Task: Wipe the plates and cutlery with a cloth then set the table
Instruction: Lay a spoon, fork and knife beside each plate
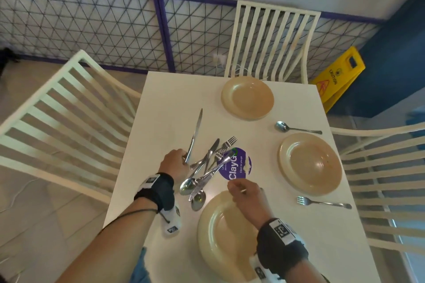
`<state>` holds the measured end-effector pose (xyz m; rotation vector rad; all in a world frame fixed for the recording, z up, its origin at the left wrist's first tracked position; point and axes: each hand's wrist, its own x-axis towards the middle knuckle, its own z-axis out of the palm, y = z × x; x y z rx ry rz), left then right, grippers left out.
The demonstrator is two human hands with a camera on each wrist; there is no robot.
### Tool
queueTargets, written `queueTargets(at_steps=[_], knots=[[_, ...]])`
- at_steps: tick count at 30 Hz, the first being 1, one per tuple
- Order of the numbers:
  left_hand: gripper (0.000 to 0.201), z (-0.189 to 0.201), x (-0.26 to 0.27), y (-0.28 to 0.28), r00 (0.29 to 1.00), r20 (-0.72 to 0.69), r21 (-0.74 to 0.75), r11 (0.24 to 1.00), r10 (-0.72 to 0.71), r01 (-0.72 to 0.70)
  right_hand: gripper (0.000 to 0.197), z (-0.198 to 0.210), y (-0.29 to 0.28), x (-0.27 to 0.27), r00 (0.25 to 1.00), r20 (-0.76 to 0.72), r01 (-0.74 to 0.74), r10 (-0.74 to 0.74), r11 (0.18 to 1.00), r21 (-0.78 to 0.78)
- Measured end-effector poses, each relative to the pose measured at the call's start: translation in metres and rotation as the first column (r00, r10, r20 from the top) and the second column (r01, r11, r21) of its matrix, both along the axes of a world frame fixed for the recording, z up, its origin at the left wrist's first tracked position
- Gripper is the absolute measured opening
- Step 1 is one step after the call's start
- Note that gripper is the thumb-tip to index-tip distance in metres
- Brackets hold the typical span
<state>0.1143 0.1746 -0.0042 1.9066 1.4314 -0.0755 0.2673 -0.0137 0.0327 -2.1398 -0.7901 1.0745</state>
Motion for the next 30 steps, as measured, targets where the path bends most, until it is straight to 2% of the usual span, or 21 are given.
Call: queueTargets(at_steps=[3, 6, 8, 11, 14, 16, 19, 22, 24, 26, 28, 30], knots=[[0.020, 0.026, 0.006, -0.041, 0.994, 0.109, 0.105, 0.994, -0.016, 0.004, 0.017, 0.016, 0.023, -0.001, 1.000, -0.012, 0.017, -0.016, 0.996, 0.087], [0.026, 0.044, 0.016, -0.088, 0.983, 0.153, 0.196, 0.978, -0.102, 0.071, 0.027, 0.031, 0.035, -0.001, 0.998, -0.042, 0.042, -0.037, 0.989, 0.142], [0.032, 0.047, 0.023, -0.118, 0.968, 0.190, 0.231, 0.965, -0.167, 0.121, 0.023, 0.032, 0.032, 0.002, 0.998, -0.009, 0.059, -0.058, 0.986, 0.156], [0.028, 0.050, 0.038, -0.154, 0.947, 0.203, 0.236, 0.951, -0.250, 0.201, 0.009, 0.029, 0.010, 0.013, 0.991, 0.057, 0.113, -0.122, 0.982, 0.153], [0.024, 0.048, 0.049, -0.172, 0.927, 0.227, 0.107, 0.953, -0.300, 0.283, 0.017, 0.026, -0.025, 0.033, 0.986, -0.020, 0.165, -0.164, 0.978, 0.126], [0.031, 0.047, 0.055, -0.171, 0.916, 0.262, 0.056, 0.952, -0.304, 0.300, 0.021, 0.021, -0.052, 0.051, 0.992, -0.045, 0.119, -0.117, 0.992, 0.042], [0.048, 0.051, 0.074, -0.164, 0.907, 0.389, 0.004, 0.985, -0.162, 0.174, 0.027, 0.013, -0.094, 0.078, 0.994, -0.107, -0.023, 0.013, 0.996, -0.087], [0.064, 0.057, 0.105, -0.163, 0.864, 0.503, -0.220, 0.963, -0.028, 0.159, 0.033, 0.010, -0.132, 0.102, 0.969, -0.123, -0.238, 0.215, 0.944, -0.227], [0.053, 0.059, 0.127, -0.171, 0.852, 0.522, -0.310, 0.922, -0.041, 0.234, 0.035, 0.006, -0.152, 0.118, 0.946, -0.152, -0.318, 0.285, 0.903, -0.289], [0.028, 0.059, 0.145, -0.183, 0.872, 0.486, -0.353, 0.902, -0.051, 0.250, 0.035, 0.002, -0.168, 0.134, 0.930, -0.197, -0.359, 0.309, 0.876, -0.322], [0.016, 0.050, 0.157, -0.196, 0.906, 0.424, -0.370, 0.908, -0.021, 0.194, 0.030, -0.003, -0.180, 0.152, 0.915, -0.214, -0.397, 0.341, 0.853, -0.340], [0.015, 0.035, 0.163, -0.208, 0.924, 0.379, -0.388, 0.915, 0.046, 0.113, 0.024, -0.008, -0.190, 0.173, 0.906, -0.185, -0.423, 0.382, 0.835, -0.350]])
